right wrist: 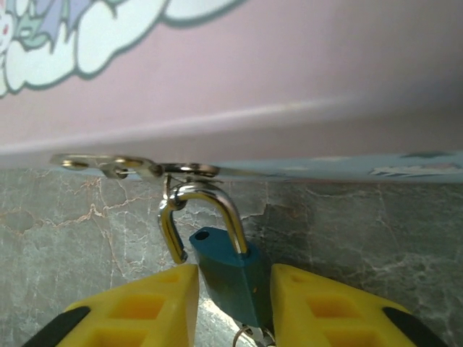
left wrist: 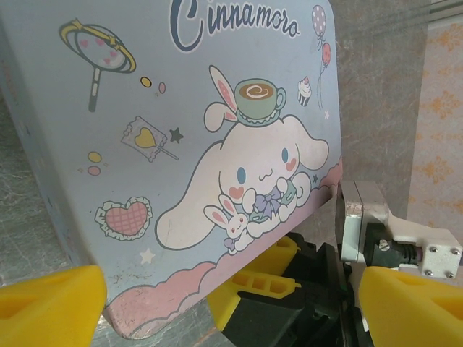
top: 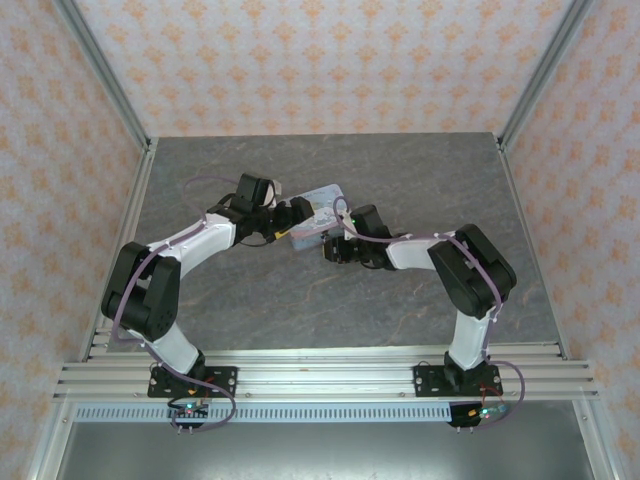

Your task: Unlock the padlock with the key

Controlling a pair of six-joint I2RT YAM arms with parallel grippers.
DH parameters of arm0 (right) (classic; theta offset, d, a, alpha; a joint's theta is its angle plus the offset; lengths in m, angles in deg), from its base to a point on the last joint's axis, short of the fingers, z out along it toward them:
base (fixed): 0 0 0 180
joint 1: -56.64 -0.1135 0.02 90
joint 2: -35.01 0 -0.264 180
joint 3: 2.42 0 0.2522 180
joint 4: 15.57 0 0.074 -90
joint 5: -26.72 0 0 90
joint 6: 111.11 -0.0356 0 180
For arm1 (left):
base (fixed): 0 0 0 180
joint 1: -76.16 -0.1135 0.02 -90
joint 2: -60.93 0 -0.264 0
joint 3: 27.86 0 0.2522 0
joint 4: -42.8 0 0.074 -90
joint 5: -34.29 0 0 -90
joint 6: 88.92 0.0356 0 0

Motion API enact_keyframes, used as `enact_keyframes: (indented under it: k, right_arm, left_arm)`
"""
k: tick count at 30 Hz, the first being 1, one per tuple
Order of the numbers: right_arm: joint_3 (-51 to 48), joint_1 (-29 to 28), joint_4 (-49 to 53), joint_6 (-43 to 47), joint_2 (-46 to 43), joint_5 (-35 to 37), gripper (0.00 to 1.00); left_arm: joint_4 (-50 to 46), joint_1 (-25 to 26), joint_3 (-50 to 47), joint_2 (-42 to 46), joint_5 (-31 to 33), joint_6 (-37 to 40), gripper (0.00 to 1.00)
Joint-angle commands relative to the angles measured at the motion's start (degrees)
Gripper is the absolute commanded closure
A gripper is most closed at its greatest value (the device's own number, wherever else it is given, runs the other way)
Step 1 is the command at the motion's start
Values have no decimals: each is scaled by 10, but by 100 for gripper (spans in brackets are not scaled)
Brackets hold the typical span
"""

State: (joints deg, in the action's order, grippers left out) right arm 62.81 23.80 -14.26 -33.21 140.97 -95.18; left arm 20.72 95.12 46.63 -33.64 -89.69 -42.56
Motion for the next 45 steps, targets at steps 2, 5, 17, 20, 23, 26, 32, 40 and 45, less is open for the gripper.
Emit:
enact_keyframes:
  k: [2, 5, 17, 20, 23, 26, 32, 40, 45]
  right_arm:
    - [-7, -4, -5, 3, 2, 2, 75]
    - [-13, -3, 2, 6, -9, 10, 82]
    - [-39, 6, 6, -7, -35, 18, 100]
    - [-46, 8, -3, -19, -37, 17, 100]
    - [-53, 10, -12, -37, -39, 19, 100]
    - [-63, 11, -25, -54, -40, 21, 100]
    - [-76, 11, -37, -86, -47, 29, 100]
    - [-91, 11, -52, -143, -57, 40, 100]
    - [-98, 11, -67, -194, -58, 44, 100]
  left_arm:
    - [9, -6, 5, -4, 0, -7, 9]
    - [2, -9, 11, 0, 1, -3, 9]
    - [-147, -13, 68, 15, 127, 104, 9]
    - [-168, -10, 74, 9, 156, 122, 9]
    - [-180, -1, 77, 0, 181, 127, 9]
    - [-185, 17, 82, -10, 203, 150, 9]
    - [-195, 56, 92, -32, 251, 159, 9]
    - [-194, 83, 75, -50, 287, 144, 9]
    - [-186, 89, 55, -52, 289, 138, 10]
